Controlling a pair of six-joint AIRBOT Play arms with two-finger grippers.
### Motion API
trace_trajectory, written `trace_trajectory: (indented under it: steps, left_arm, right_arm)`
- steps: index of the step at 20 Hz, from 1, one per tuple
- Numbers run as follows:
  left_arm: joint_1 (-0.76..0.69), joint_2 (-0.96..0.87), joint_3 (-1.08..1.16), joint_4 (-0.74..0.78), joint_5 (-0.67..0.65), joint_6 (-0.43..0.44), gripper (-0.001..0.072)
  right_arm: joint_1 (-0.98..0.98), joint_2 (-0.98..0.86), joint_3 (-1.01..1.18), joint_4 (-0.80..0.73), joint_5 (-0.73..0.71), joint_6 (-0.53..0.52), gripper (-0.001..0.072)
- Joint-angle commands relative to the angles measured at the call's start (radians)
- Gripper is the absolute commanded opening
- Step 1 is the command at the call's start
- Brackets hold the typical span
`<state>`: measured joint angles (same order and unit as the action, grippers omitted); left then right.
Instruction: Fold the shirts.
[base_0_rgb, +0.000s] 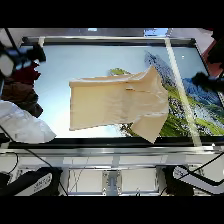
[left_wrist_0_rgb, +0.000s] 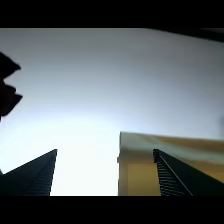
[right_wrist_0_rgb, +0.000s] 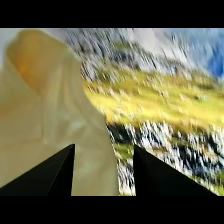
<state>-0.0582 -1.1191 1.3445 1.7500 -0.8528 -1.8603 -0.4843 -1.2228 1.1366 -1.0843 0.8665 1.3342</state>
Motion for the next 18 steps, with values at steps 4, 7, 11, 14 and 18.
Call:
trace_trajectory:
  steps: [4,7,11,14,18]
  left_arm:
    - [0.007,0.293,-0.627,-0.332,-0.053,-0.063,0.0695]
    - [0.007,0.298,-0.659,-0.401,-0.024,-0.054,0.0695]
    - [0.007,0.298,-0.659,-0.423,0.033,-0.05,0.0695]
    - [0.007,0.298,-0.659,-0.424,0.033,-0.05,0.0695]
    - [0.007,0.298,-0.659,-0.426,0.032,-0.037,0.0695]
  right_arm:
    - [-0.13,0.019,-0.407,0.16,0.061,-0.014,0.0413]
    - [-0.125,-0.043,-0.456,0.217,0.068,-0.052,0.0414]
    - [-0.091,-0.171,-0.456,0.451,0.066,-0.186,0.0418]
    - [-0.036,-0.218,-0.456,0.553,0.022,-0.237,0.0418]
    - [0.027,-0.231,-0.456,0.568,-0.047,-0.235,0.0408]
